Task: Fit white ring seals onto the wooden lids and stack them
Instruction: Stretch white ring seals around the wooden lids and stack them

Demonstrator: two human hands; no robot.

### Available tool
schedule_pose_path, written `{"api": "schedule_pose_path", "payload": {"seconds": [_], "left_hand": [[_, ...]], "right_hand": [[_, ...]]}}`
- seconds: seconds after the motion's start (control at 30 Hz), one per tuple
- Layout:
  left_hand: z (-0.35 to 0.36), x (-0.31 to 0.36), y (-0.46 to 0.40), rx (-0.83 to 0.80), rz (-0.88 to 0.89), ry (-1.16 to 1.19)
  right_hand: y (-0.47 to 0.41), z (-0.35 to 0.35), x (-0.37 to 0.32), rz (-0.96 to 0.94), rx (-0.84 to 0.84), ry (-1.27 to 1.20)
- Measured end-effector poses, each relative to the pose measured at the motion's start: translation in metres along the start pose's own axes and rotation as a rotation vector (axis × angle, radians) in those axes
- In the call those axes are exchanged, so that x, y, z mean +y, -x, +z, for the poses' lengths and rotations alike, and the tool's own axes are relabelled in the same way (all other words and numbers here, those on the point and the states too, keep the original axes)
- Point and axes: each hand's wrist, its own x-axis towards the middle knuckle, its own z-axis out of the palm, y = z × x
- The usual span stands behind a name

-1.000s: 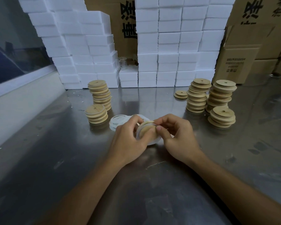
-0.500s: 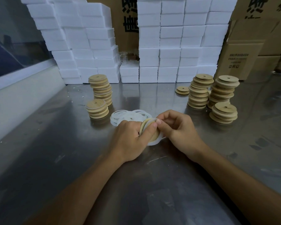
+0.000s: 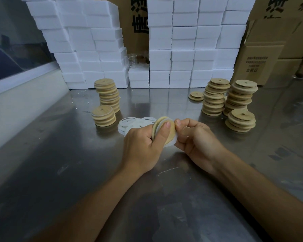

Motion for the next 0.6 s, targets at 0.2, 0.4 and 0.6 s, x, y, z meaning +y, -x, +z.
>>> {"api": "schedule_pose_path", "payload": {"seconds": [0.2, 0.4, 0.6], "left_hand": [[-0.0014, 0.0015, -0.0011, 0.046, 0.037, -0.035], [0.0004, -0.0017, -0.0003, -0.062, -0.036, 0.041], [-0.0016, -0.0014, 0.0006, -0.315, -0.280, 0.194]], "right_hand": [[0.0035, 0.0039, -0.0007, 0.046, -0.058, 0.047], [0.0047, 0.0061, -0.0006, -0.211, 0.118, 0.254], [0.0074, 0.0064, 0.0014, -0.651, 0.027, 0.667]]}}
